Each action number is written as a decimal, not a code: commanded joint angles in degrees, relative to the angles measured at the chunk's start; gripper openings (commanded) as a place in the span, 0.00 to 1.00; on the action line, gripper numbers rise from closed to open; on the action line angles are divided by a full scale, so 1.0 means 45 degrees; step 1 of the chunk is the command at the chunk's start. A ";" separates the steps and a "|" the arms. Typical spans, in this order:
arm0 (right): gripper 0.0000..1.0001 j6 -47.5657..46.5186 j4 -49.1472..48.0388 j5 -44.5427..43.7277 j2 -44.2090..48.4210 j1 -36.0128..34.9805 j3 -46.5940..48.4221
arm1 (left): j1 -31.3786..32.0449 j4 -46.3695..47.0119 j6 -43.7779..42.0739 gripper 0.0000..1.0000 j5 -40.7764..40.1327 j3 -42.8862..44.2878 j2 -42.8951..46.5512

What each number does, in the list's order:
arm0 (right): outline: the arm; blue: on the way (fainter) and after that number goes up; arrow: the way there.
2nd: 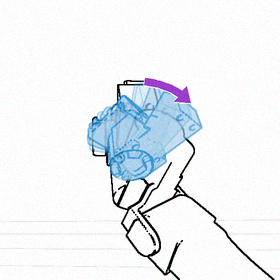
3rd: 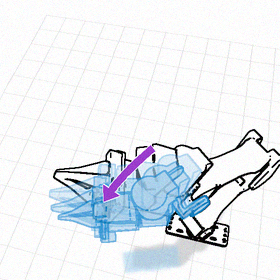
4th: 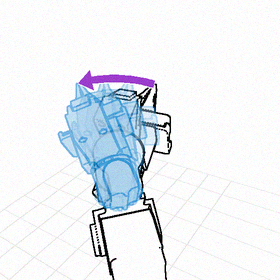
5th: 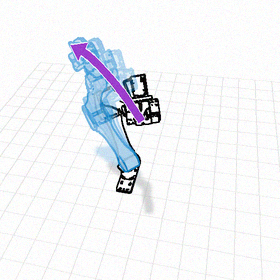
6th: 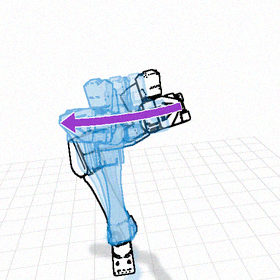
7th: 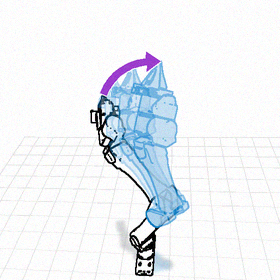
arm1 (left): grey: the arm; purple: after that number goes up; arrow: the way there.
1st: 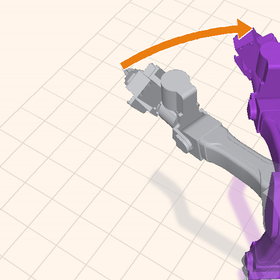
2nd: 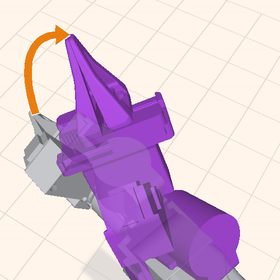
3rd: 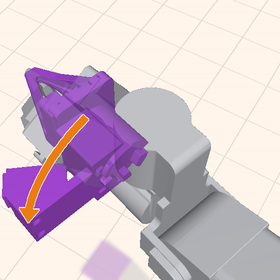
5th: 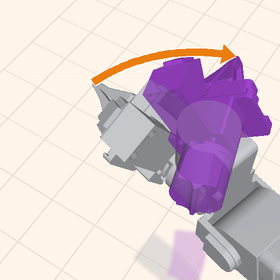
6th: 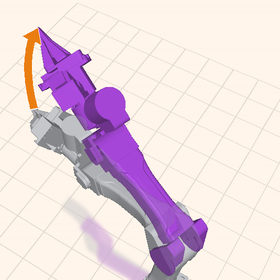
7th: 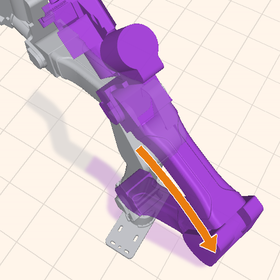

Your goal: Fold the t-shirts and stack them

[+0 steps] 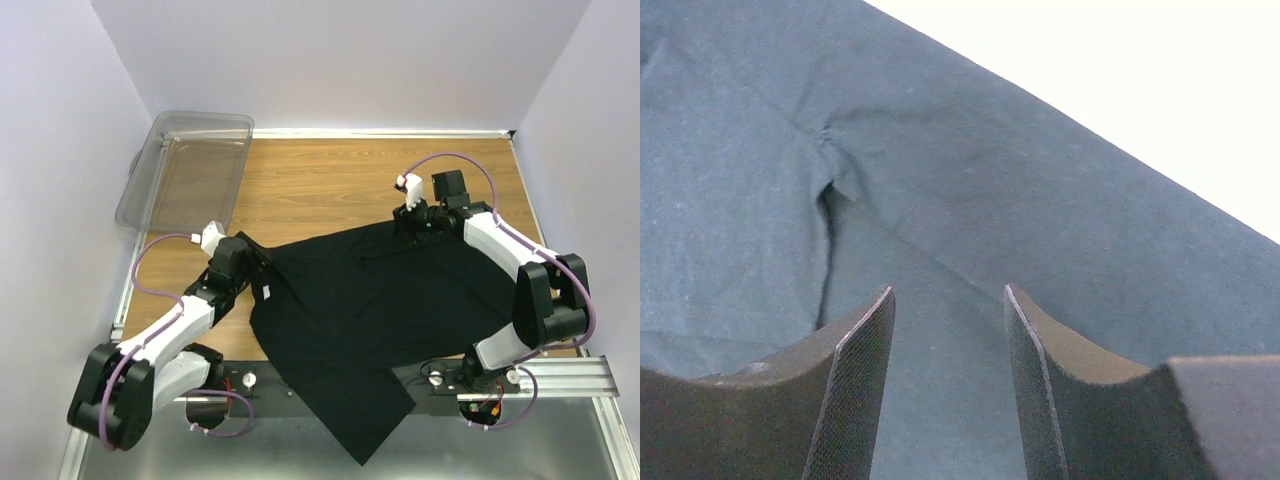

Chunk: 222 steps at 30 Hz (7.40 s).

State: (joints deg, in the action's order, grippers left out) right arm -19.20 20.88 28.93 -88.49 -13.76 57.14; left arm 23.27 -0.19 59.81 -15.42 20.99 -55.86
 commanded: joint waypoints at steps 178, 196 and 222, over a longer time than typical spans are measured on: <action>0.91 -0.7921 0.1671 0.0279 0.1147 -0.9702 -0.2050 | -0.1479 -0.3447 -0.6826 0.92 0.3368 0.4964 0.3642; 0.67 -0.5148 -0.0754 -0.3303 0.0211 -1.5439 -0.3343 | -0.1499 -0.2108 -0.9891 0.92 0.5553 0.5393 0.6650; 0.01 -0.3525 -0.0286 0.1650 0.2047 -0.9274 -0.2074 | -0.1479 0.2483 -1.7352 0.78 1.6471 0.1079 0.9210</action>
State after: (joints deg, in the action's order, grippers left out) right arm -35.68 18.17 25.41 -82.13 -61.41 46.02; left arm 16.86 10.59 -11.20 45.93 28.60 -13.26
